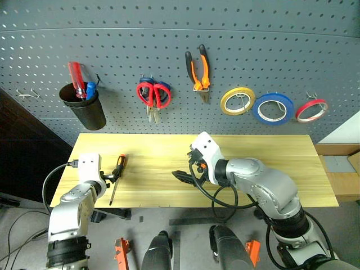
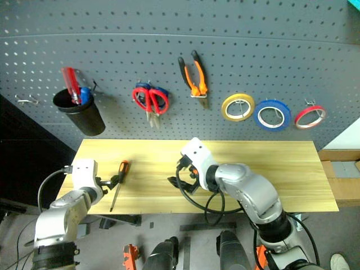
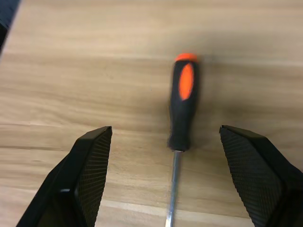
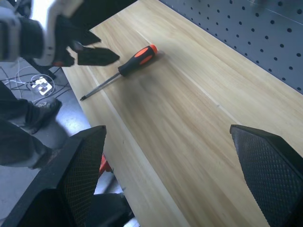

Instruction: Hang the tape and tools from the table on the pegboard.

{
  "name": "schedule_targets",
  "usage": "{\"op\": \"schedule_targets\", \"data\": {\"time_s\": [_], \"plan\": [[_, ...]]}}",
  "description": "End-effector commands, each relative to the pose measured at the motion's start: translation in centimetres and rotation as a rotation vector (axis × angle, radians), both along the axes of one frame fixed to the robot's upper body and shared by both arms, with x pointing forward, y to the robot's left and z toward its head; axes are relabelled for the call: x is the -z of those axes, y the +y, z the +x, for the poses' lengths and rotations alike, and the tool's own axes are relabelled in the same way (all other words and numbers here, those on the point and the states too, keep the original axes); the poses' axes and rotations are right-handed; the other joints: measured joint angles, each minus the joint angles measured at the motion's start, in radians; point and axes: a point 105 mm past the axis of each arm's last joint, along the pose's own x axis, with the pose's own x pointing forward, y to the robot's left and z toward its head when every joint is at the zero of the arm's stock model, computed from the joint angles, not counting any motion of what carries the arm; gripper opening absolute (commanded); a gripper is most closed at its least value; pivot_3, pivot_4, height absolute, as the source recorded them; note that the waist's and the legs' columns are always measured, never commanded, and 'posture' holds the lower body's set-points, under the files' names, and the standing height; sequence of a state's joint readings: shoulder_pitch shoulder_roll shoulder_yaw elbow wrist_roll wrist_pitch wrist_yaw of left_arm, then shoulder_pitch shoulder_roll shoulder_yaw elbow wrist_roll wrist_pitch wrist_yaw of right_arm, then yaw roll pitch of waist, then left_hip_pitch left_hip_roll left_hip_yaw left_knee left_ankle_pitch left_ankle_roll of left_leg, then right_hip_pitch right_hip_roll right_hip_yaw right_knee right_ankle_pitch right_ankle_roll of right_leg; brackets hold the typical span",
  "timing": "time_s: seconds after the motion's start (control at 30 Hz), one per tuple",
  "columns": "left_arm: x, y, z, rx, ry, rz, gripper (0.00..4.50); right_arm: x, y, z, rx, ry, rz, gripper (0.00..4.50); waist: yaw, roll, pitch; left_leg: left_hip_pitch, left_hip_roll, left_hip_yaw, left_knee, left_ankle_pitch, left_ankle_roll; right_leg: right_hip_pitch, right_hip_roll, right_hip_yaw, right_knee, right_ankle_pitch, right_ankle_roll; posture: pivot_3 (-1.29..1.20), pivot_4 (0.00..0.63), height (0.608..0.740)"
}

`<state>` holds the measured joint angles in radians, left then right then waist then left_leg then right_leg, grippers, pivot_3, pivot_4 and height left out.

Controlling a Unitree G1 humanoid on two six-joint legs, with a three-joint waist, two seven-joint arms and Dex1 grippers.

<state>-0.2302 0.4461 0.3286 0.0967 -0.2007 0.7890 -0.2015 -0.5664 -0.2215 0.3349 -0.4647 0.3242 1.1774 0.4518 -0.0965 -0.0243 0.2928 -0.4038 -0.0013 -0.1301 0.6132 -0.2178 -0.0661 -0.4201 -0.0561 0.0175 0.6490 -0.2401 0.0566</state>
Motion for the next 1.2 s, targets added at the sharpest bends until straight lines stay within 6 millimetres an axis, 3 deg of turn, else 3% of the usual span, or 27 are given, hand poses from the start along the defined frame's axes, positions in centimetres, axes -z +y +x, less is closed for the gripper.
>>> {"op": "schedule_targets", "data": {"time_s": [0.03, 0.2, 0.3, 0.57, 0.63, 0.77, 0.93, 1.03, 1.2], "plan": [[0.8, 0.5, 0.9, 0.007, 0.027, -0.007, 3.85, -1.0, 0.5, -0.4, -0.032, -0.021, 0.014, 4.50, 0.000, -0.001, 0.006, -0.001, 0.000, 0.000, 0.000, 0.000, 0.000, -0.001, 0.000, 0.000, 0.000, 0.000, 0.000, -0.15, 0.357, 0.740], [2.5, -0.4, 2.2, 0.065, 0.094, -0.057, 3.85, -1.2, 0.9, -0.7, -0.062, -0.022, 0.003, 4.50, 0.001, -0.002, 0.016, -0.003, 0.000, 0.000, 0.000, 0.000, 0.000, -0.003, 0.000, 0.000, 0.001, 0.001, -0.001, -0.15, 0.359, 0.740], [2.7, -0.6, 2.7, 0.084, 0.103, -0.050, 3.33, -1.2, 1.1, -0.9, -0.074, -0.021, -0.001, 4.50, 0.000, -0.002, 0.017, -0.003, 0.000, 0.000, 0.000, 0.000, 0.000, -0.003, 0.000, 0.000, 0.001, 0.000, 0.000, -0.16, 0.354, 0.740], [3.1, -1.4, 2.2, 0.134, 0.118, -0.079, 0.82, -1.4, 1.0, -0.5, -0.072, -0.027, -0.002, 4.50, -0.001, -0.002, 0.016, -0.003, 0.000, 0.000, 0.000, 0.000, 0.000, -0.003, -0.001, 0.000, 0.001, 0.000, 0.000, -0.16, 0.304, 0.740], [2.8, -1.4, 2.0, 0.129, 0.096, -0.075, 0.61, -1.5, 1.0, -0.2, -0.069, -0.042, 0.000, 4.50, -0.001, -0.002, 0.015, -0.003, 0.000, 0.000, 0.000, 0.000, 0.000, -0.003, -0.001, 0.000, 0.001, 0.000, 0.000, -0.16, 0.285, 0.740], [-0.1, -1.7, 1.7, 0.089, -0.114, -0.076, 0.61, -2.5, 0.6, 0.3, -0.080, -0.160, -0.003, 4.50, -0.001, -0.004, 0.013, -0.003, 0.000, 0.000, 0.000, 0.001, -0.002, -0.003, -0.001, 0.000, 0.000, 0.002, -0.003, -0.16, 0.253, 0.740], [-3.0, -3.0, -2.2, 0.056, -0.319, 0.024, 0.61, -2.7, -1.1, -0.2, -0.133, -0.273, -0.001, 4.50, 0.002, -0.012, 0.006, -0.007, 0.000, 0.000, 0.000, 0.002, -0.012, -0.005, -0.003, 0.000, -0.002, 0.003, -0.005, -0.15, 0.213, 0.740], [-5.2, -4.7, -3.4, 0.101, -0.424, 0.122, 0.61, -3.3, -1.4, -0.7, -0.186, -0.316, 0.027, 4.50, 0.012, -0.013, 0.003, -0.007, -0.002, 0.001, 0.000, 0.002, -0.014, -0.005, -0.005, 0.000, -0.002, 0.004, -0.004, -0.13, 0.185, 0.740], [-14.1, -6.7, -2.2, 0.175, -0.773, 0.327, 0.61, -6.3, -1.0, -0.2, -0.205, -0.410, 0.133, 4.50, 0.025, -0.014, -0.020, -0.008, -0.001, -0.001, 0.001, 0.003, -0.015, -0.005, -0.003, -0.002, -0.002, 0.004, -0.004, -0.09, 0.134, 0.740]]}}
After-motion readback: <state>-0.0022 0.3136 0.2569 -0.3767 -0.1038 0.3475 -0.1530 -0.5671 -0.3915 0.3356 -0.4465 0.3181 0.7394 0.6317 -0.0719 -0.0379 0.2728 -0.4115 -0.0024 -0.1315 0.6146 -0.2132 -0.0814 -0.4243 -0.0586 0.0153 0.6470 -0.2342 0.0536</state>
